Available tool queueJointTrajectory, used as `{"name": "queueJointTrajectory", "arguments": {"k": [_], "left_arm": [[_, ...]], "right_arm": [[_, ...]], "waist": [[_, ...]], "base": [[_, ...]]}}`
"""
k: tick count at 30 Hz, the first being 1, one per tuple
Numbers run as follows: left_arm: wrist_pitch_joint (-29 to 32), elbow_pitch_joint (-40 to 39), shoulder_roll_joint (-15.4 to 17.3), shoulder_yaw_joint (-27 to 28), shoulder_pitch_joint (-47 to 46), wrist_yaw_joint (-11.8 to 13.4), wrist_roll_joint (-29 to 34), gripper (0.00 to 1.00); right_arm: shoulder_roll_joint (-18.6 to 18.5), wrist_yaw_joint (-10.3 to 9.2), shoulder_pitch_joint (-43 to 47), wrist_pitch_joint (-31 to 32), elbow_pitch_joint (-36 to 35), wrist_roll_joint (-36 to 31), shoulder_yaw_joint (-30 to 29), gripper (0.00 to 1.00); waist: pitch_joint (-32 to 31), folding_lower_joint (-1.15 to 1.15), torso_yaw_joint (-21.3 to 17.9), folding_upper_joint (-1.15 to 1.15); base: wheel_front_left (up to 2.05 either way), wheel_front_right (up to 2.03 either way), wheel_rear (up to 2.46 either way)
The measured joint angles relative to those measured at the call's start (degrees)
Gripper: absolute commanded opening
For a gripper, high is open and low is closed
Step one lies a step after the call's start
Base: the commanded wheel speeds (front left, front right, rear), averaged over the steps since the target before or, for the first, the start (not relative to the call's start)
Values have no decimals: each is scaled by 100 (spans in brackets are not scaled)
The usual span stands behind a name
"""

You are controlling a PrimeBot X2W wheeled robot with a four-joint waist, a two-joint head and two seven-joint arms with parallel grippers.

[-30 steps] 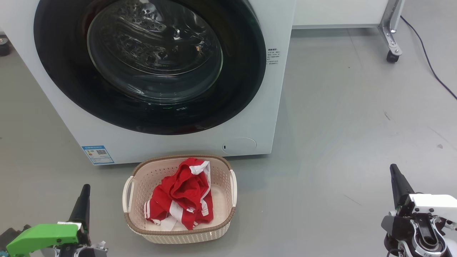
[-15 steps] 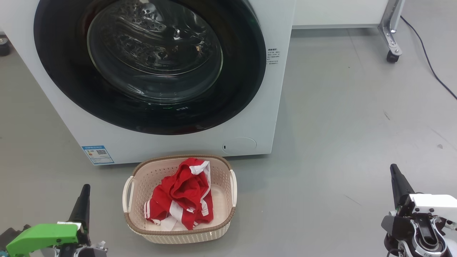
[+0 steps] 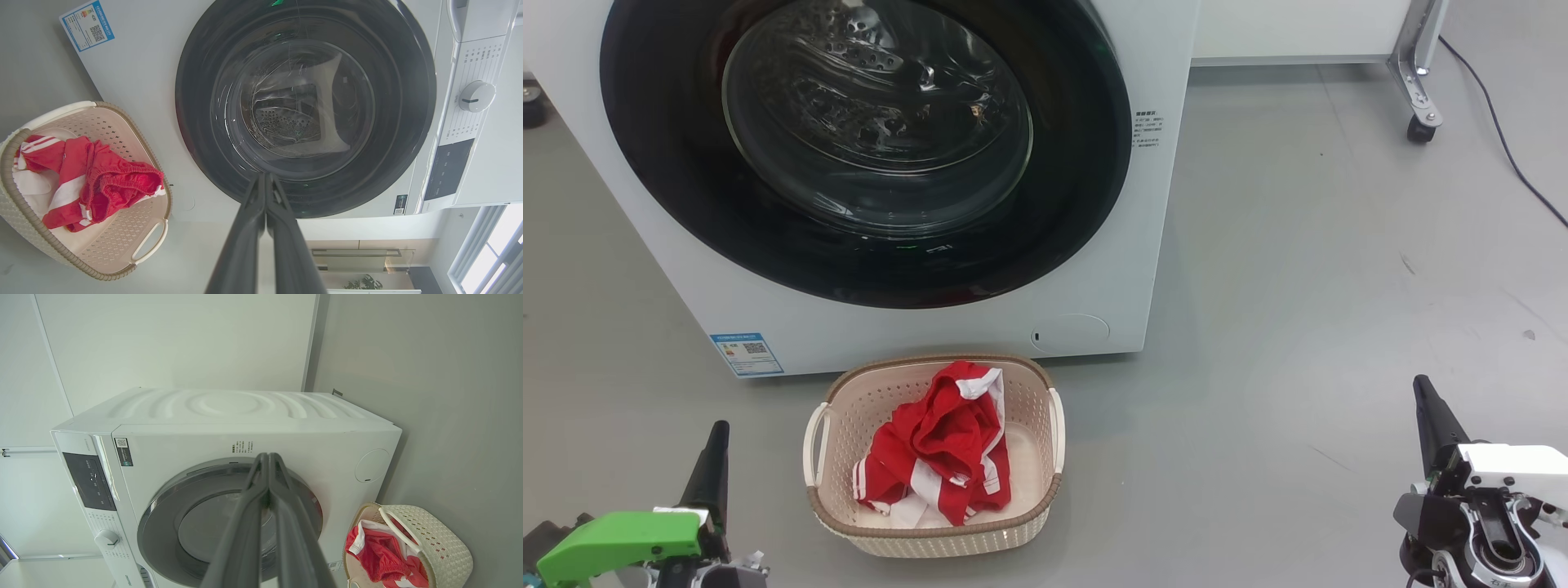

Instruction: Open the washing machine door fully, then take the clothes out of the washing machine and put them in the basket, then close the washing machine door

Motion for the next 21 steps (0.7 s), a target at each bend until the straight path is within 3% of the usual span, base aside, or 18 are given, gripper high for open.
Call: {"name": "queueJointTrajectory", "arguments": {"k": [21], "left_arm": [[0, -8, -4, 23, -2, 0, 15, 0]], "right_arm": [[16, 0, -1, 1, -3, -4, -22, 0]], "waist": [[1, 0, 0, 0]], "base": [[0, 0, 0]]}}
